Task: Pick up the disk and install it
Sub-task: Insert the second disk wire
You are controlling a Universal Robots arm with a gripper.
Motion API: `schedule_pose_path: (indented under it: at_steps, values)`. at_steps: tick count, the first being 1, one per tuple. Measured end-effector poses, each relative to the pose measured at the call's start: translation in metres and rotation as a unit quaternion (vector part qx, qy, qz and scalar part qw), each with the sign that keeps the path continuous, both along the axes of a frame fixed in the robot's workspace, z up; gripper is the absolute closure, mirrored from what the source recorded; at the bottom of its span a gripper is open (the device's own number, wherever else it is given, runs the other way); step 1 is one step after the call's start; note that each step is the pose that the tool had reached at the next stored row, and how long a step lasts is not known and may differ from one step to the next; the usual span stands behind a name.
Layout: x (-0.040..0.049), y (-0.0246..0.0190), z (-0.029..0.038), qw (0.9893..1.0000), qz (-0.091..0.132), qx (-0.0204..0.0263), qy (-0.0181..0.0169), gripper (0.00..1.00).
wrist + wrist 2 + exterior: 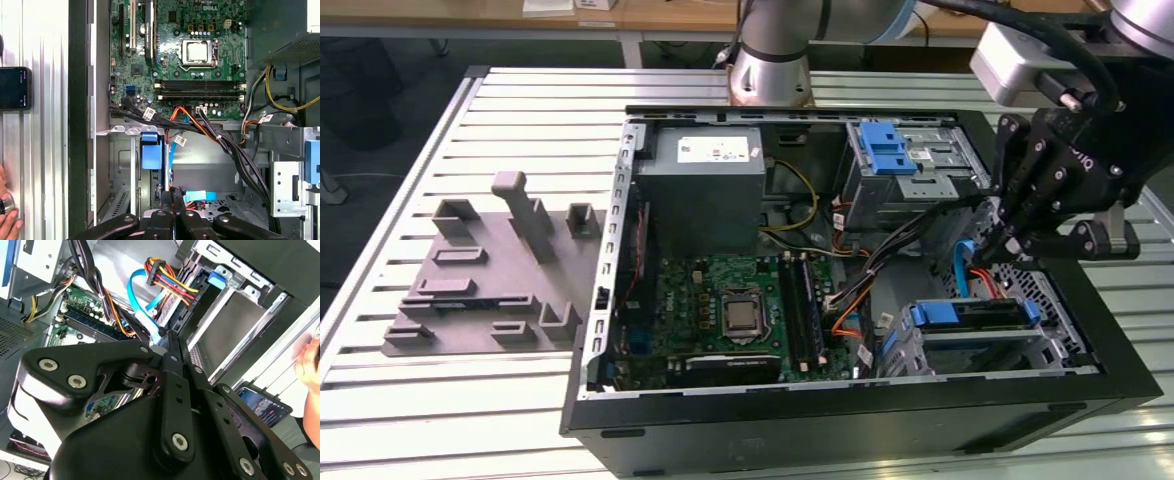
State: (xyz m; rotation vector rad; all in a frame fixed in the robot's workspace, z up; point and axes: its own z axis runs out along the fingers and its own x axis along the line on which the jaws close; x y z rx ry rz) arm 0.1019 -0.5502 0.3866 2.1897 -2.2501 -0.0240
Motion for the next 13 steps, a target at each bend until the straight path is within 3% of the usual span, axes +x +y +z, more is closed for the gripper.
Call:
schedule_pose_path:
  at_steps: [6, 9, 13]
  values:
    - [-0.0085, 0.0003, -0.0001, 1.0000, 0.000, 0.0001, -0.0029, 0.85]
    - [-0.0085, 0.0053, -0.0001, 1.0000, 0.000, -0.0007, -0.0029, 0.85]
    - [-0.0085, 0.0060, -0.0001, 1.0000, 0.000, -0.0008, -0.0029, 0.85]
